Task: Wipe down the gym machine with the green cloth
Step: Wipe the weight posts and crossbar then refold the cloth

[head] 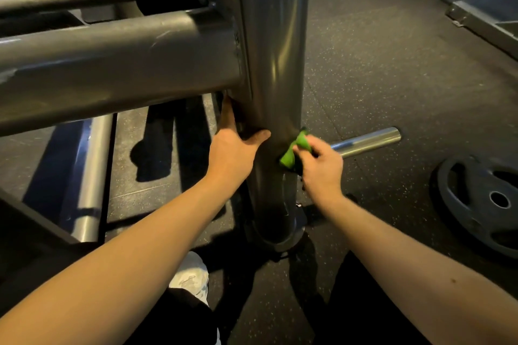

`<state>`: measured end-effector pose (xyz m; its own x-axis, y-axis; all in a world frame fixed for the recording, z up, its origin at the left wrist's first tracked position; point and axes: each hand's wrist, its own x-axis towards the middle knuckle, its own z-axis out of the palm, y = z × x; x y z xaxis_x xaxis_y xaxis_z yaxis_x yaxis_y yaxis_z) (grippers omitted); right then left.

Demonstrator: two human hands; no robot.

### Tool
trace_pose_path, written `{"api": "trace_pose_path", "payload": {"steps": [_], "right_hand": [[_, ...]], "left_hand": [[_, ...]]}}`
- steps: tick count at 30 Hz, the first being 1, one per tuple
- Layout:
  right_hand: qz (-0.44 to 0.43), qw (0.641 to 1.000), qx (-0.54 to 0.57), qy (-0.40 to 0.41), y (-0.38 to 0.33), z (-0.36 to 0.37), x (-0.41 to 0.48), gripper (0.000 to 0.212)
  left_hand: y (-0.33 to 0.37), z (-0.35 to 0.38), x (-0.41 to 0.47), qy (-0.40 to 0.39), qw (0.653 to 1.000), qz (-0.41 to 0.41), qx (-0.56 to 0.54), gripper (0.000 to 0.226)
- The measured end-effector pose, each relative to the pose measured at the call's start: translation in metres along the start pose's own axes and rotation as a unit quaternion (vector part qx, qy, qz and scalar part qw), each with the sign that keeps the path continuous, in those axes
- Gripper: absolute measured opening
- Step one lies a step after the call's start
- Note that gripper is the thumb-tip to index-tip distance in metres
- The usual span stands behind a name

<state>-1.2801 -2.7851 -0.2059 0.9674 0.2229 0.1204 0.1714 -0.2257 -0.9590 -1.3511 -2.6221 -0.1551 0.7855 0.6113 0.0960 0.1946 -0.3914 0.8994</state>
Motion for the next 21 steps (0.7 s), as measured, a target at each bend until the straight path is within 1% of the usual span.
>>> {"api": "trace_pose_path", "payload": {"steps": [2, 3, 6, 9, 11, 13, 16, 17, 19, 21], "right_hand": [[-0.047, 0.998, 0.008, 0.047, -0.028, -0.004, 0.02, 0.027], [-0.07, 0.996, 0.005, 0.063, -0.038, -0.005, 0.027, 0.029], [-0.1, 0.991, 0.034, 0.079, -0.051, -0.002, 0.036, 0.017], [-0.113, 0.989, 0.041, 0.086, -0.031, 0.007, 0.018, 0.015], [-0.088, 0.993, 0.03, 0.069, -0.004, 0.011, 0.0, 0.02], [-0.045, 0.998, 0.014, 0.039, 0.022, 0.014, -0.019, 0.03], [0.023, 0.998, -0.051, -0.004, 0.04, 0.015, -0.04, 0.041], [0.04, 0.997, -0.06, -0.016, 0.041, 0.012, -0.043, 0.041], [0.064, 0.996, -0.062, -0.031, 0.035, 0.006, -0.039, 0.035], [0.057, 0.997, -0.051, -0.028, 0.023, 0.002, -0.026, 0.025]], "left_hand": [[-0.004, 0.005, -0.003, 0.011, 0.999, -0.019, -0.026, 0.099], [-0.006, 0.008, -0.006, 0.011, 0.999, -0.031, -0.039, 0.099], [-0.01, 0.016, -0.013, -0.007, 0.996, -0.062, -0.057, 0.099], [-0.016, 0.018, -0.015, -0.006, 0.999, -0.049, -0.019, 0.104], [-0.018, 0.018, -0.015, -0.001, 0.999, -0.046, -0.008, 0.106], [-0.02, 0.018, -0.015, 0.005, 0.999, -0.048, -0.001, 0.107], [-0.021, 0.018, -0.014, -0.005, 0.999, -0.048, 0.015, 0.106], [-0.02, 0.018, -0.014, -0.01, 0.999, -0.052, 0.015, 0.106], [-0.018, 0.018, -0.015, -0.011, 0.998, -0.056, 0.015, 0.107], [-0.016, 0.018, -0.015, -0.011, 0.998, -0.056, 0.018, 0.107]]}}
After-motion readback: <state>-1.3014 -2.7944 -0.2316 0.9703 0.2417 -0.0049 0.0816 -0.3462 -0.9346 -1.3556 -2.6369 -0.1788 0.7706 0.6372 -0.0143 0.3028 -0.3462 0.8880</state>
